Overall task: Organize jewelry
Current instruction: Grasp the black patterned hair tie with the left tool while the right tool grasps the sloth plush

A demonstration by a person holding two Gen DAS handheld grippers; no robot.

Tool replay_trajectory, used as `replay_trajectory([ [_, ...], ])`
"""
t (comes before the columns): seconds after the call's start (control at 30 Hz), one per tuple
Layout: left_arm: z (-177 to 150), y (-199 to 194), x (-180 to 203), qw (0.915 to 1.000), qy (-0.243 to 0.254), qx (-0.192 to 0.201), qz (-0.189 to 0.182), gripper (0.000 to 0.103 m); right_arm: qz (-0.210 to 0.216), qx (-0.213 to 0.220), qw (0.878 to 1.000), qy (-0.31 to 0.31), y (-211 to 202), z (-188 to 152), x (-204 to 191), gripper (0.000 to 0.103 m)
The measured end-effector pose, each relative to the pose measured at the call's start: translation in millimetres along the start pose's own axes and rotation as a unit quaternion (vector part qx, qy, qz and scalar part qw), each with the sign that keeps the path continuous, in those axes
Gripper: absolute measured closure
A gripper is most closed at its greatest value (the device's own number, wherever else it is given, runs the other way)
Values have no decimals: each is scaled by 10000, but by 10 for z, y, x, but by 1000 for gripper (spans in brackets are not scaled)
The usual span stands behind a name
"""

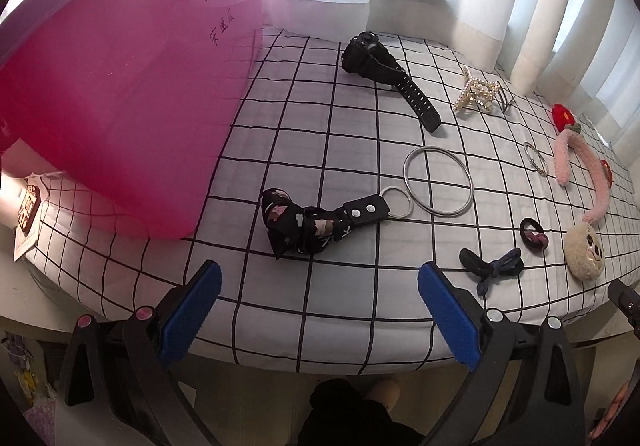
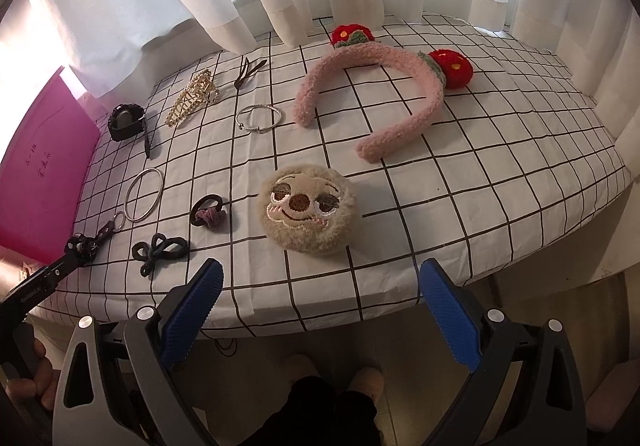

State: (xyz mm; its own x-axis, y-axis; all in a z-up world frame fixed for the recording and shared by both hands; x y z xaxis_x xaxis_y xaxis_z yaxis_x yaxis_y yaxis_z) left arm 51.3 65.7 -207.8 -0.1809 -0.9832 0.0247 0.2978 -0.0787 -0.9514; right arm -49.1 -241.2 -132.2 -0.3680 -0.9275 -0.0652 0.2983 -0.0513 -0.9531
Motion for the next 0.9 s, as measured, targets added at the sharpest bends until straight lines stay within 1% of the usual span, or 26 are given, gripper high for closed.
replay_trajectory([
  [0.17, -90, 9, -102, 9994, -314, 122, 45, 6, -74, 70, 9996, -246, 153, 125, -27, 9],
  [0.23, -112, 28, -129, 9989, -429, 187, 11, 6, -28, 111, 9996, -253, 210, 177, -20, 9],
  [0.33, -125, 64, -184, 9981, -550, 260, 123, 6, 13, 42, 9993, -366, 321, 218, -35, 9],
  [0.4, -123, 86, -200, 9975, -626, 325, 77, 6, -4, 67, 9990, -436, 371, 242, -42, 9],
  [0.5, -72, 131, -206, 9969, -656, 411, 112, 6, 40, 66, 9990, -438, 436, 267, -45, 9],
  [0.63, 93, 207, -182, 9964, -621, 553, 175, 6, 32, 67, 9989, -466, 509, 284, -57, 9],
  [0.7, 151, 277, -191, 9964, -654, 517, 178, 6, 19, 72, 9988, -479, 539, 280, -67, 9],
  [0.83, 189, 400, -232, 9957, -811, 442, 36, 6, -23, 67, 9987, -502, 585, 273, -65, 9],
  [0.9, 214, 444, -248, 9957, -826, 408, 50, 6, -30, 64, 9988, -489, 606, 275, -63, 9],
])
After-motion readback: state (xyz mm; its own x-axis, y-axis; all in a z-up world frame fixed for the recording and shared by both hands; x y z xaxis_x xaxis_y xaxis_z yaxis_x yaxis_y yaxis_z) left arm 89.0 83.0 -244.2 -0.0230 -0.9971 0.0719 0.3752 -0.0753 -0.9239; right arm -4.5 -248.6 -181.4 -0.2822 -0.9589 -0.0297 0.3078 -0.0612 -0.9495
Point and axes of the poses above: each gripper's, at about its wrist camera, not at the fingertips, and y roughly the way its jaws point, x to its right, z to its top, the point moved 9 cm from there along y, roughly the way its jaws point, and after that the axes turned 10 degrees about -x, right-handed, at the moved point
